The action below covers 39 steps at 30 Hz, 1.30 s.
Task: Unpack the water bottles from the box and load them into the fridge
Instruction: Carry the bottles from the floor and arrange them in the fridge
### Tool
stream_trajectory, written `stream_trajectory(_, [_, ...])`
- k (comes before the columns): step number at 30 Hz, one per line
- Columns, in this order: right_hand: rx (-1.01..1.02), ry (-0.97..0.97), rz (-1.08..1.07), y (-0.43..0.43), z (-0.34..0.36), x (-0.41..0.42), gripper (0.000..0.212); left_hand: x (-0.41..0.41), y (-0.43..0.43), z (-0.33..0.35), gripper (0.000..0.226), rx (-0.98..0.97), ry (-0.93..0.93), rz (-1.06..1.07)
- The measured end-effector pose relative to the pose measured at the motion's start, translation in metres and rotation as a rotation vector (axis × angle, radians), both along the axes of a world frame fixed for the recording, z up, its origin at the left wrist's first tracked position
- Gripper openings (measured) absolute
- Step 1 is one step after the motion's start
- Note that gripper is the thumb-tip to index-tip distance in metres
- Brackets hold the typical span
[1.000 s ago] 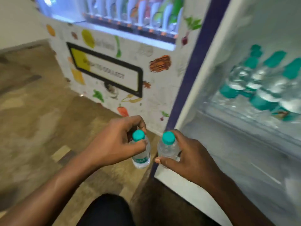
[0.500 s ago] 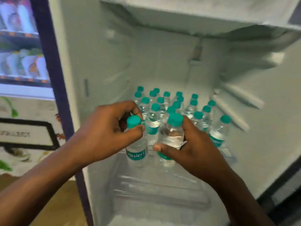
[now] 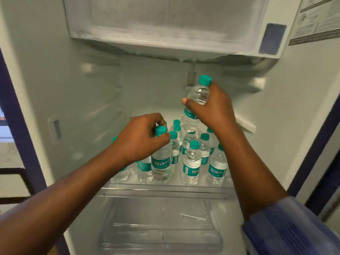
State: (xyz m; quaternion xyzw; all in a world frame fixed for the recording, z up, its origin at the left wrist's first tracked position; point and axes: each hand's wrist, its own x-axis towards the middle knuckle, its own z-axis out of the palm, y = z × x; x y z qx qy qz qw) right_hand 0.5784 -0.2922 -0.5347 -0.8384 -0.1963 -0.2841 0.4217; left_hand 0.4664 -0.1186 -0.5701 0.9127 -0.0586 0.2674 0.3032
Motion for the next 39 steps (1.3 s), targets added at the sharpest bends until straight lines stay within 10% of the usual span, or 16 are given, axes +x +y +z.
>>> stream_trajectory(20, [-0.609,0.463,-0.082,0.029,-0.061,0.042,0.068,0.006,0.032,-0.027,0.022,0.165,-0.012,0.164])
stream_trajectory(39, [-0.739,0.243,-0.155,0.039,-0.054,0.018,0.048,0.0,0.059,-0.048,0.035,0.338,0.153,0.275])
